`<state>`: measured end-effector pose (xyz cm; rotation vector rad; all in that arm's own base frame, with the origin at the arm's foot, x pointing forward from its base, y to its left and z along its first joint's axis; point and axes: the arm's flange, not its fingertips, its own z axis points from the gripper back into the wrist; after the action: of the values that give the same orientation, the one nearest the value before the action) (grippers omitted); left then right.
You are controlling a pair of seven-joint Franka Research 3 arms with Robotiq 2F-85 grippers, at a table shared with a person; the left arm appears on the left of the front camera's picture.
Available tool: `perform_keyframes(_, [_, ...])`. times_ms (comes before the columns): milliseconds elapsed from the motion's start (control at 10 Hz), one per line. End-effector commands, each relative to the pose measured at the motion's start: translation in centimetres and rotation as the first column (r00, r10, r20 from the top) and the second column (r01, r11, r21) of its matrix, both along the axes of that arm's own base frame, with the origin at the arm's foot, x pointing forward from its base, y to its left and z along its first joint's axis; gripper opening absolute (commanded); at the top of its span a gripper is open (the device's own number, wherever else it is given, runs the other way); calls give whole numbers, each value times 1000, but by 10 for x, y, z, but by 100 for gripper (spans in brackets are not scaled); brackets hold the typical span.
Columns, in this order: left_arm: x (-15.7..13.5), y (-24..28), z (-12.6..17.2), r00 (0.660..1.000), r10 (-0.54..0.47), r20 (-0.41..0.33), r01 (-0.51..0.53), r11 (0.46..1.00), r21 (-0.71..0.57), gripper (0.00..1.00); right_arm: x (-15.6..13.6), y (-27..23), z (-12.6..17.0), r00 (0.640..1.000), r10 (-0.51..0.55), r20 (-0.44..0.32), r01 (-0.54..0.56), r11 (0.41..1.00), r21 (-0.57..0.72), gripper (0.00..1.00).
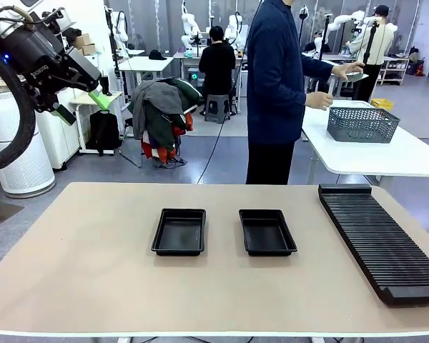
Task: Inspect and transfer BCBs to ESD trays.
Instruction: Pick up the Blank PCB from the PCB Rack and place it in the left ESD tray.
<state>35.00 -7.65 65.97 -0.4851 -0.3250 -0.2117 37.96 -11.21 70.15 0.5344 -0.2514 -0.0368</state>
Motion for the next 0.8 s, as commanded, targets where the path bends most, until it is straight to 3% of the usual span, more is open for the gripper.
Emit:
perform_keyframes(0, [0, 0, 5, 1000, 18, -25, -17, 1000, 15, 100, -1, -2, 7, 999, -27, -26, 26, 999, -24, 100])
perform_keyframes(700, [-6, 2, 7, 999, 28, -17, -27, 998, 48, 100, -1, -2, 6, 1000, -19, 1, 19, 1000, -14, 100])
